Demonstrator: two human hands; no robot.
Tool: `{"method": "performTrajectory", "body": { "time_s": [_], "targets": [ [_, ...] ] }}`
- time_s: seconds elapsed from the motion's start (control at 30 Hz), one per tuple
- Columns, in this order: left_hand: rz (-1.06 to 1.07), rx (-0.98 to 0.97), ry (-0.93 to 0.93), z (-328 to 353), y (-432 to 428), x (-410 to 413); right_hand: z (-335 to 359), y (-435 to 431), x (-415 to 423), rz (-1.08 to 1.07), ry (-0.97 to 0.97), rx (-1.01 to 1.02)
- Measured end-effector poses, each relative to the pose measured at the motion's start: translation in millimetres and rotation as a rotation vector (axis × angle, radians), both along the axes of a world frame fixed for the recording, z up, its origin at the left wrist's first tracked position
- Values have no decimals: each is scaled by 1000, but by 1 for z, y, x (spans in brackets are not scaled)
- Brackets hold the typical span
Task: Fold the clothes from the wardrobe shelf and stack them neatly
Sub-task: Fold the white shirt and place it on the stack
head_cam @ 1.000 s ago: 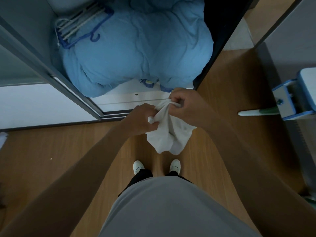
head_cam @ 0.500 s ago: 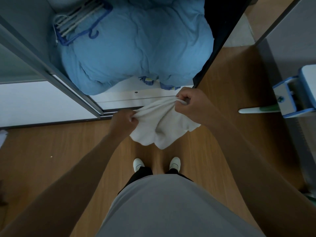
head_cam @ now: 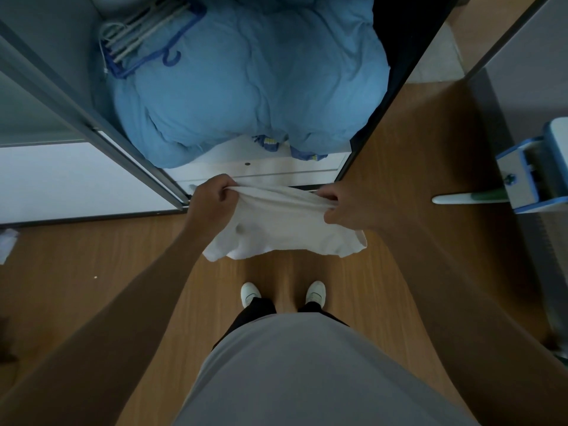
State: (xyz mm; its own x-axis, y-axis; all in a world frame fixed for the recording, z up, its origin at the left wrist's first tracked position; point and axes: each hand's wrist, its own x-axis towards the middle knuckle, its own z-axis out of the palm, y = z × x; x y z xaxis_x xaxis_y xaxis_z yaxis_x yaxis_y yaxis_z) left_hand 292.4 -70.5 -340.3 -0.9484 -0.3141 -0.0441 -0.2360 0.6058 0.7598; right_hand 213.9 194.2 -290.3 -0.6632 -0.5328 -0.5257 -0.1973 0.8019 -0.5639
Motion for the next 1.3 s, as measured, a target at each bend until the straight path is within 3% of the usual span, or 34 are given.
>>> {"method": "performTrajectory", "body": {
  "time_s": [0.2, 0.33, 0.43, 0.6, 0.73, 0.8, 0.93, 1.07, 1.3],
  "targets": [
    [-72, -5, 36, 9, 5, -12, 8, -14, 2, -138, 145, -42],
    [-172, -42, -87, 6, -8, -11, 14, -22, 2, -306, 100, -264],
    [-300, -27, -210, 2, -14, -7, 12, -25, 2, -387, 34, -302],
    [-306, -275, -262, -14, -6, -5, 3, -33, 5, -146, -129, -62],
    [-182, -516, -226, -20, -7, -1, 1, -31, 6, -103, -20, -54],
    [-120, -545, -185, -22, -10, 2, 6, -26, 2, -47, 20, -38],
    [-41, -502, -60, -17, -5, 0, 14, -20, 0, 143, -85, -46],
    [-28, -319, -2, -7, 6, -16, 18, -23, 5, 246, -159, -64],
    [0, -29, 78, 4, 28, -39, 14, -20, 10, 162, -284, -180]
  ]
}}
